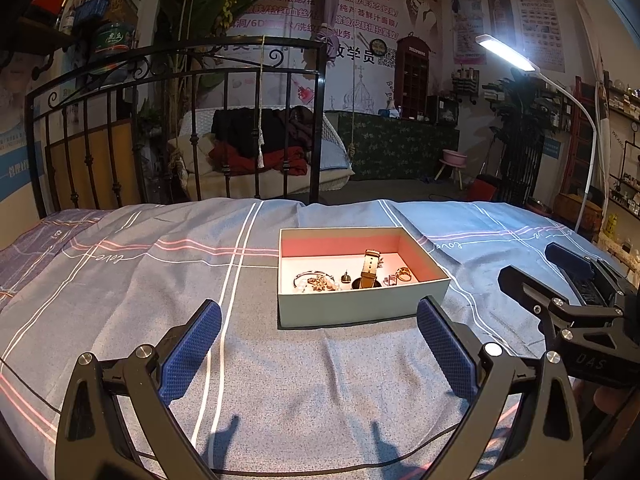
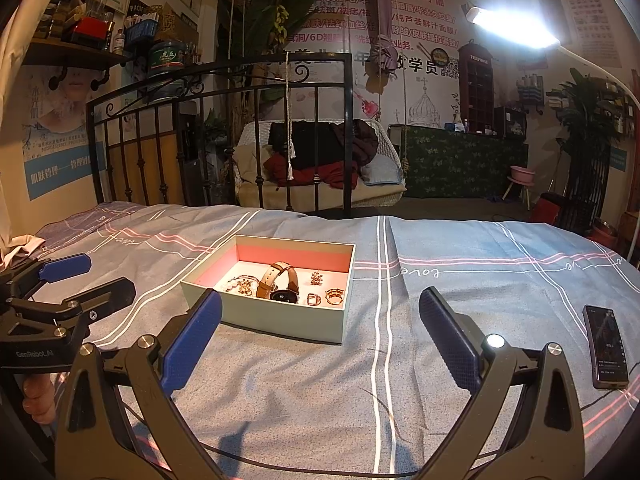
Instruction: Organize jewelry
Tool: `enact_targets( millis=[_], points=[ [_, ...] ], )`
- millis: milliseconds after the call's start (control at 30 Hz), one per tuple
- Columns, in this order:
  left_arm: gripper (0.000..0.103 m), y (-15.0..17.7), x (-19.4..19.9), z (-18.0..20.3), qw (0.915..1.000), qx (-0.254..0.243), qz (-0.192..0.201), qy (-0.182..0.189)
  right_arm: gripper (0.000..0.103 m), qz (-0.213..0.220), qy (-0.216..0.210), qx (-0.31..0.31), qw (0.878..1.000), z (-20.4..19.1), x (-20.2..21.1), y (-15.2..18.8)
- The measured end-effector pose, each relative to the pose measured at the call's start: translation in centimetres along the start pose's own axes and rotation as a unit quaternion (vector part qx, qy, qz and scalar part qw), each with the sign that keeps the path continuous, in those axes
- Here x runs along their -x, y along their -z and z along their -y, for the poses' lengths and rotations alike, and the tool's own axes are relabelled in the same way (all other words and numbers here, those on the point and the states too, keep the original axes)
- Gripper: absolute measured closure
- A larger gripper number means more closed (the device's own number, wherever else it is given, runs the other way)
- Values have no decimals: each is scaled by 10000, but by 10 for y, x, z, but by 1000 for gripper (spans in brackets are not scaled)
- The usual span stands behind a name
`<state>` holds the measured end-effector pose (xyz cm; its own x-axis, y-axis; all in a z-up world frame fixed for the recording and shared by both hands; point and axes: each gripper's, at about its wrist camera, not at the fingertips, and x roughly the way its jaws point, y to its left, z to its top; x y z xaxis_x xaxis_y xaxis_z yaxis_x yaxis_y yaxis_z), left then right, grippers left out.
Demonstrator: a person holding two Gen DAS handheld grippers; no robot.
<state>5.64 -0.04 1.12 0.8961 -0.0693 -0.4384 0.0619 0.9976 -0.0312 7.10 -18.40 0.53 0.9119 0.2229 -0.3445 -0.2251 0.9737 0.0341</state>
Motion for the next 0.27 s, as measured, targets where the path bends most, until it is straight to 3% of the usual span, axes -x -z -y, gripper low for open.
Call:
enact_targets(
  millis=[267],
  points=[
    [7,3,-5,-3,9998,96,-167,-22,6,-10,6,-5,10000,0,0,0]
  ],
)
